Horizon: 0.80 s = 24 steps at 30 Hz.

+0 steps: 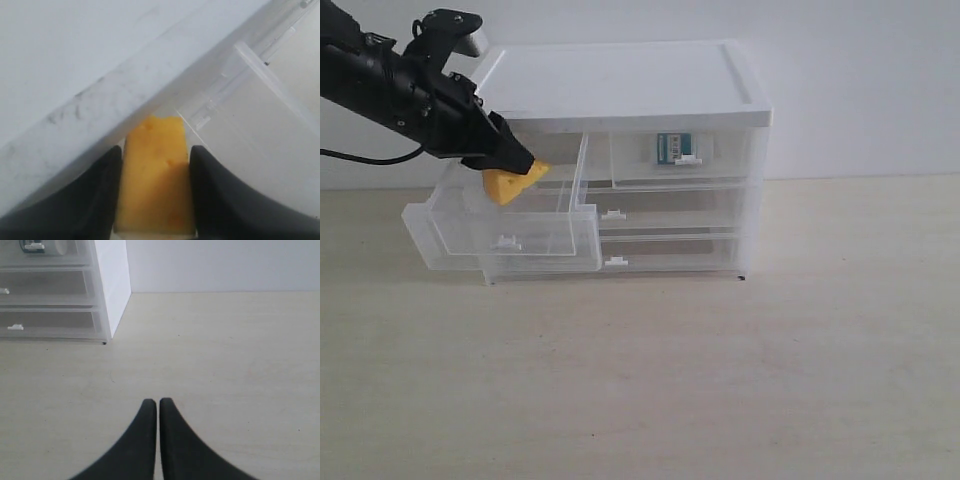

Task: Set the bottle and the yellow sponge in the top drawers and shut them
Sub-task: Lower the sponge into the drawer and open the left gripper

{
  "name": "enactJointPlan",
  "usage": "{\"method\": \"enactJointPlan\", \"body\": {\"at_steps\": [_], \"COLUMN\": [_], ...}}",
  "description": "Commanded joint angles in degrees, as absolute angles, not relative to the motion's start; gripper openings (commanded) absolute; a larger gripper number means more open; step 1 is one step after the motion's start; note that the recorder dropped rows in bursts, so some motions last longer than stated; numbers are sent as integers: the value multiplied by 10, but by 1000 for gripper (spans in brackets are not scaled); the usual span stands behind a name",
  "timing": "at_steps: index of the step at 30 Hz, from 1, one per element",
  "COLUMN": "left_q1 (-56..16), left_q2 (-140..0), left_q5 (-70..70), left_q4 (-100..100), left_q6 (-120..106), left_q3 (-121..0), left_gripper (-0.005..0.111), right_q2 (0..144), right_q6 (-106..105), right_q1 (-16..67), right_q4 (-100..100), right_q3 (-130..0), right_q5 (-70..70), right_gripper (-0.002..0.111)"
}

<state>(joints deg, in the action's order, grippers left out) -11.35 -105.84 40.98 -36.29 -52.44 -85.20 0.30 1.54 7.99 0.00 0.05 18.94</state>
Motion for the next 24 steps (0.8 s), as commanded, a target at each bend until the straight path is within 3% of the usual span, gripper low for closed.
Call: {"method": "enactJointPlan", "body": {"at_steps": [1,3,4,6,20,22,24], "left_q1": [-112,-112,-112,-112,-112,-112,-112], "left_q2": [-1057,-1057,-1057,-1057,-986,-975,-965], "left_q5": [389,390,390,390,434,461,486], "left_q4": [-366,-365,-365,-365,-359,-349,-331], "left_q6": [-518,-518,-518,-518,-518,-518,-503], "left_q3": [-859,-859,-859,-859,-859,-859,-858], "left_gripper": [12,31,47,59,58,51,35], "right_q2": [0,0,0,0,0,0,0], "right_q6": [13,13,13,13,13,13,13], "right_q1": [79,79,79,79,79,79,79], "right_q4": [-4,-4,-4,-4,-4,-4,-4], "right_q3": [0,0,0,0,0,0,0], "right_q5": [184,184,184,184,184,184,184], "right_gripper": [0,0,0,0,0,0,0]}}
